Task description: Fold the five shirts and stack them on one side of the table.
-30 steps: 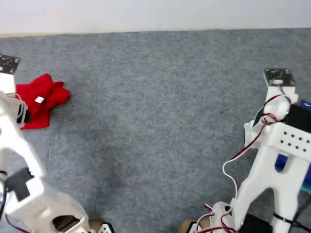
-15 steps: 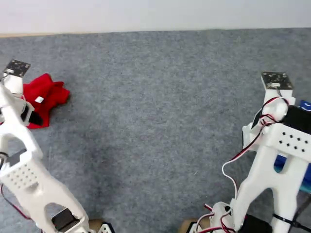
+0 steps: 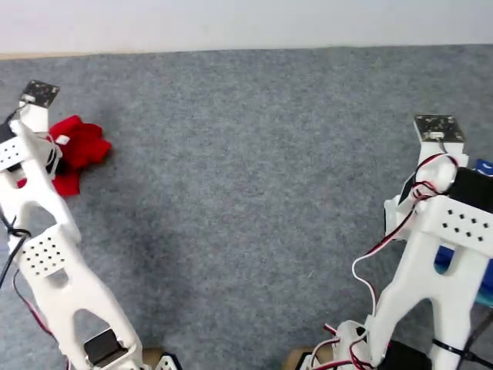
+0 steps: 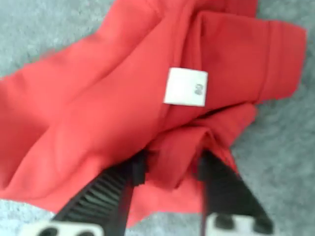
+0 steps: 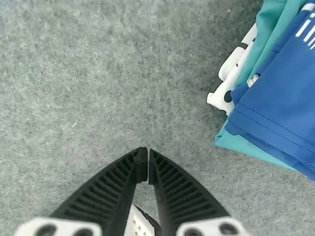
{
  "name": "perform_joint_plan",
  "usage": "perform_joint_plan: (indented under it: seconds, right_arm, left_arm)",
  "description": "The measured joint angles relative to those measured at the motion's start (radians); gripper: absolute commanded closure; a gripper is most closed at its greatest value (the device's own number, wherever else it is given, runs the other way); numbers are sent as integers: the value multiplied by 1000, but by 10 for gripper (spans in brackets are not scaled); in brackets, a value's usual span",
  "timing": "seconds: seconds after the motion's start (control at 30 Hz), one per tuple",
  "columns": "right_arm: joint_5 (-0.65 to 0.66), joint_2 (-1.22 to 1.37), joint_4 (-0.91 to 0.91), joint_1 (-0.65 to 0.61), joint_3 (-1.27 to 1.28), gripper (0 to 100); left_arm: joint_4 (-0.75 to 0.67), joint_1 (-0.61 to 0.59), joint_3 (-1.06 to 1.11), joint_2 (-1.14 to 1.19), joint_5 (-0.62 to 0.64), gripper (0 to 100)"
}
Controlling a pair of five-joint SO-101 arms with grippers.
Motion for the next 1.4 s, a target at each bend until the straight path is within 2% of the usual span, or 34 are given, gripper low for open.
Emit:
perform_joint_plan:
  seconds: [0.13,0.47,0.77,1.17,1.4]
  right_arm:
    - [0,0,0,0,0,988]
    - [0,0,0,0,0,988]
    - [0,-138,0,0,0,988]
    - [124,-219,0,0,51,988]
    - [127,-219,0,0,68,988]
  left_arm:
    - [55,17,-81,0,0,998]
    - [299,109,-394,3,0,998]
    - [311,204,-440,-68,117,998]
    - [315,552,-109,-453,290,998]
    - [315,770,133,-694,310,998]
